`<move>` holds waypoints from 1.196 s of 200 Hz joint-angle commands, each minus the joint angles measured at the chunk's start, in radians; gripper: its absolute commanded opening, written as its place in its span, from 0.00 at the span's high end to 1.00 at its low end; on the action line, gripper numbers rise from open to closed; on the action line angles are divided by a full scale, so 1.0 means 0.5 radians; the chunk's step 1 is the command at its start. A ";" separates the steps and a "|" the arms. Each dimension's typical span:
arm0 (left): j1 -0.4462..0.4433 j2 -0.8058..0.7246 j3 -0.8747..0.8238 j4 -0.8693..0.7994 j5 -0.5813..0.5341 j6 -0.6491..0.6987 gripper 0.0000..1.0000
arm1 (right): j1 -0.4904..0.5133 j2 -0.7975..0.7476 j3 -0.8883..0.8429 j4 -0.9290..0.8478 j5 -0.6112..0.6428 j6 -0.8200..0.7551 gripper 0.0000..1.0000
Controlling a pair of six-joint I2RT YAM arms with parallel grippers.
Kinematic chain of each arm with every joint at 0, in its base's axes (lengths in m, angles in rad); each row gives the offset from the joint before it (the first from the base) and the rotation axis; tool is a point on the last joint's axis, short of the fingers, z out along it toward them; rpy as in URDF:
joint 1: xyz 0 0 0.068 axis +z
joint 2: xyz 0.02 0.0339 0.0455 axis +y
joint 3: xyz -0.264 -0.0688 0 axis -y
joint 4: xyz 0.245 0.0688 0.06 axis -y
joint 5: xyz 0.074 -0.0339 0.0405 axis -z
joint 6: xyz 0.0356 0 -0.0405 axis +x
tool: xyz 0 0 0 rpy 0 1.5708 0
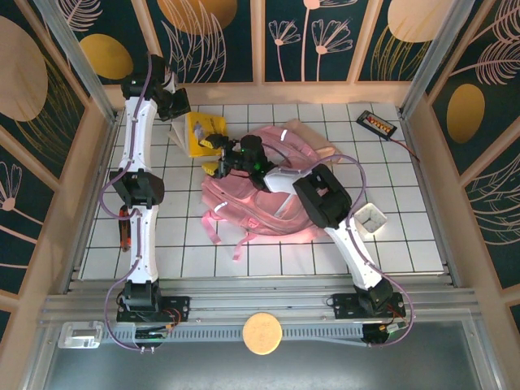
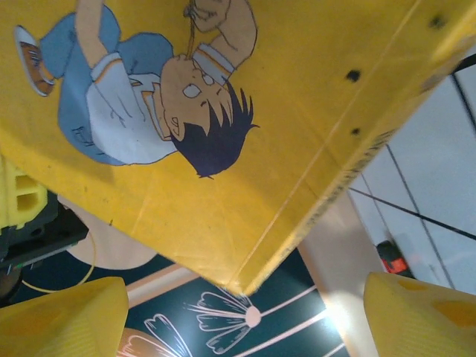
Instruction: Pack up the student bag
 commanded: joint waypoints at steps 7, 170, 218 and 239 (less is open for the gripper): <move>-0.012 -0.115 0.044 -0.017 0.154 -0.175 1.00 | 0.057 0.092 0.129 -0.100 0.208 0.207 0.17; -0.020 -0.268 0.042 -0.109 -0.346 0.034 0.01 | -0.106 -0.049 0.349 -0.378 0.561 -0.667 1.00; -0.119 -0.340 0.042 -0.130 -0.939 0.088 0.01 | -0.328 -0.685 -0.035 -0.845 0.556 -1.722 1.00; -0.193 -0.361 0.043 -0.127 -1.085 0.054 0.01 | -0.433 -1.018 -0.348 -0.949 0.589 -1.949 1.00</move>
